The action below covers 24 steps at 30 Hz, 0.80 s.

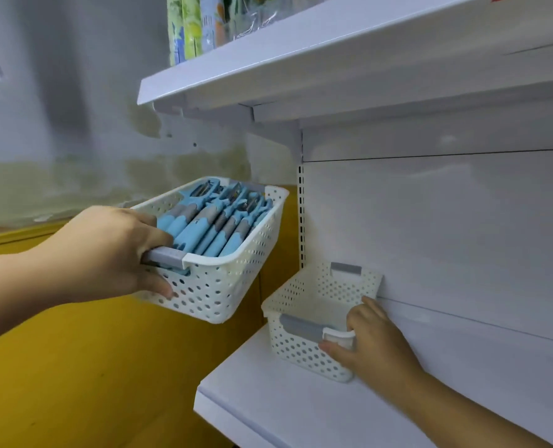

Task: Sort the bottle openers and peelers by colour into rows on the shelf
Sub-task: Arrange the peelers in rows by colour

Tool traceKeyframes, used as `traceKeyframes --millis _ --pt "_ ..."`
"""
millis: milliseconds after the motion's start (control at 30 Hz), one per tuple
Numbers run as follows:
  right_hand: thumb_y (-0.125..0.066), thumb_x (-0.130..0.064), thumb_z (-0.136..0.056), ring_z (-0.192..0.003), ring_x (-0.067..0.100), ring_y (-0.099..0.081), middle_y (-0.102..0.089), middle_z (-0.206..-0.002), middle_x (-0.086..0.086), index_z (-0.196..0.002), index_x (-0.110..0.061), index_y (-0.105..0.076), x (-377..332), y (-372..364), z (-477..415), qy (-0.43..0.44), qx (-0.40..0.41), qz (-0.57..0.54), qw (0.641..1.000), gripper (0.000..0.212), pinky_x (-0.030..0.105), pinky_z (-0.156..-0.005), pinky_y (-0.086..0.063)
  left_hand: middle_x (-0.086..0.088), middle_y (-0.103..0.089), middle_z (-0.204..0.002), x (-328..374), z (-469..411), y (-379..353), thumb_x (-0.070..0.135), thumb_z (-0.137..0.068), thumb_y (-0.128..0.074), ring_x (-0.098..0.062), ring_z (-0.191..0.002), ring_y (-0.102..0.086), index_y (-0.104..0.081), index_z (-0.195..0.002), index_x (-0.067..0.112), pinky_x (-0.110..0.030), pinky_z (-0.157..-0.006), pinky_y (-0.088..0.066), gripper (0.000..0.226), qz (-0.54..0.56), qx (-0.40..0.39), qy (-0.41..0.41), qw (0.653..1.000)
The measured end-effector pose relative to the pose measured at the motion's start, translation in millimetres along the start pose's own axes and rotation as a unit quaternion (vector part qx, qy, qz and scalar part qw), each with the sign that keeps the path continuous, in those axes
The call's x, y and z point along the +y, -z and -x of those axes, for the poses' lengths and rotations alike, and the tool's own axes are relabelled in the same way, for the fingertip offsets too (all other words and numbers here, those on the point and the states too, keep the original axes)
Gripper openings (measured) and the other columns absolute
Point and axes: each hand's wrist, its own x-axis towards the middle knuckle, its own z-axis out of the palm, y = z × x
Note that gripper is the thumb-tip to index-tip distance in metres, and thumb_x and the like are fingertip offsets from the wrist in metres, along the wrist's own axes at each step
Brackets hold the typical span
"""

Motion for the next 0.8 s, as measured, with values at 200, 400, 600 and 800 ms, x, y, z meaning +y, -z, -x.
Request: traceKeyframes --millis 200,400,600,800 --pt "-0.051 -0.068 -0.081 -0.140 0.020 -0.023 -0.043 -0.134 0.000 -0.123 -0.016 -0.048 -21 -9 -20 -0.015 -0.061 0.018 0.998 0.066 0.027 -0.104 -0.033 0.016 -0.041 -0.051 5 3 7 0.072 -0.055 -0.066 -0.006 -0.045 -0.044 -0.060 -0.058 0.032 -0.025 -0.033 -0.040 0.041 0.033 0.029 -0.022 0.999" --pt "-0.035 -0.080 -0.075 -0.143 0.003 -0.007 -0.006 -0.158 -0.012 -0.146 -0.029 -0.020 -18 42 22 -0.067 -0.031 -0.155 0.985 0.089 0.017 -0.111 -0.014 0.020 -0.045 -0.055 42 -23 8 0.060 -0.041 -0.084 -0.001 -0.046 -0.045 -0.065 -0.064 0.036 -0.015 -0.033 -0.038 0.038 0.048 0.014 -0.079 0.996" --pt "-0.072 -0.044 -0.077 -0.121 0.001 -0.051 -0.026 -0.139 -0.028 -0.118 -0.071 -0.004 -6 81 94 -0.144 0.017 -0.442 0.885 0.084 0.019 -0.096 -0.045 0.022 -0.053 -0.076 139 -83 -4 0.065 -0.060 -0.073 -0.003 -0.074 -0.055 -0.049 -0.072 0.044 -0.012 -0.057 -0.042 0.034 0.139 -0.011 -0.114 0.984" --pt "-0.082 -0.041 -0.048 -0.109 0.008 -0.062 -0.057 -0.127 -0.014 -0.138 -0.049 -0.024 35 113 136 -0.226 0.151 -0.526 0.806 0.108 0.038 -0.095 -0.052 0.013 -0.054 -0.089 258 -118 -43 0.051 -0.061 -0.081 -0.007 -0.079 -0.055 -0.068 -0.087 0.019 -0.025 -0.067 -0.048 0.043 0.302 0.018 -0.146 0.942"
